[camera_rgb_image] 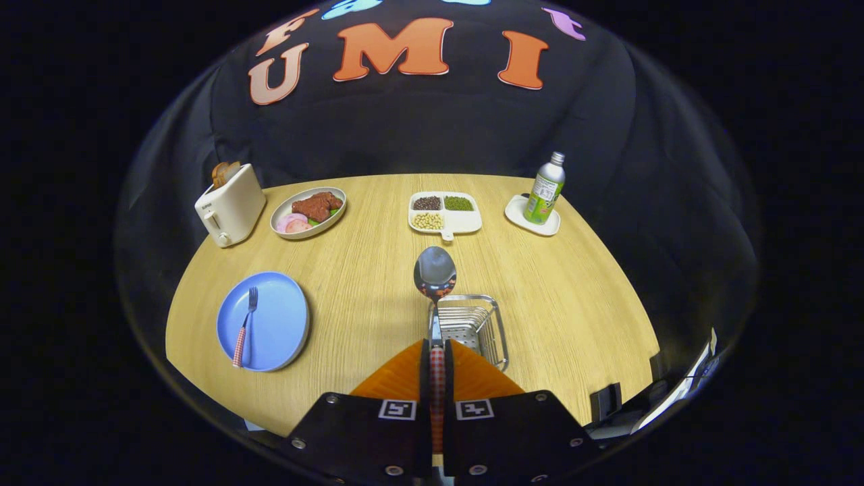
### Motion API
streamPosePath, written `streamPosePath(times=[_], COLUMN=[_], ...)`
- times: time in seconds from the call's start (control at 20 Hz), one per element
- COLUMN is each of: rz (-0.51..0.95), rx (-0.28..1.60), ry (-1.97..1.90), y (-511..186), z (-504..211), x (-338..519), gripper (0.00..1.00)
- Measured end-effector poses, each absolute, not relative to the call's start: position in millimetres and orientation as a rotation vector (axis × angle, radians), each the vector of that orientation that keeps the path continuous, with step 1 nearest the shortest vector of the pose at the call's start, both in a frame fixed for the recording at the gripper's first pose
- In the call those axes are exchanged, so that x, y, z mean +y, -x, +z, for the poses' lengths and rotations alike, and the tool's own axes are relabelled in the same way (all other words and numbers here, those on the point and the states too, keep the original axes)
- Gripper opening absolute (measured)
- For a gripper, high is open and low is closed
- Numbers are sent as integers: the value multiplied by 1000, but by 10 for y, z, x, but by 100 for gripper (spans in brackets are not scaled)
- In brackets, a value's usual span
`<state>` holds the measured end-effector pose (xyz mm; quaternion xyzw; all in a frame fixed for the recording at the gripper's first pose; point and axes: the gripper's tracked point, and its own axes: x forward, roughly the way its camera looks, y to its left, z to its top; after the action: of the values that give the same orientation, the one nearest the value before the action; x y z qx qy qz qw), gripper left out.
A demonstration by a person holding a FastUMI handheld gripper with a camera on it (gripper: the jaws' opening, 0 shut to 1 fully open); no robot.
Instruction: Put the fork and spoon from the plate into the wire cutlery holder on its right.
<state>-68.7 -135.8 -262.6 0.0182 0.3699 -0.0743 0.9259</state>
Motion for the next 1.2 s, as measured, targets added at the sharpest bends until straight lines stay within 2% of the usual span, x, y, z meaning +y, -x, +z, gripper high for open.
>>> streamPosePath(times=[0.65, 1.2], rz=[-37, 42], rx=[1128, 1372], ry=[13, 84], y=[1016, 910], z=[-2786, -2976], x=[-1662, -1696], gripper=[8, 9])
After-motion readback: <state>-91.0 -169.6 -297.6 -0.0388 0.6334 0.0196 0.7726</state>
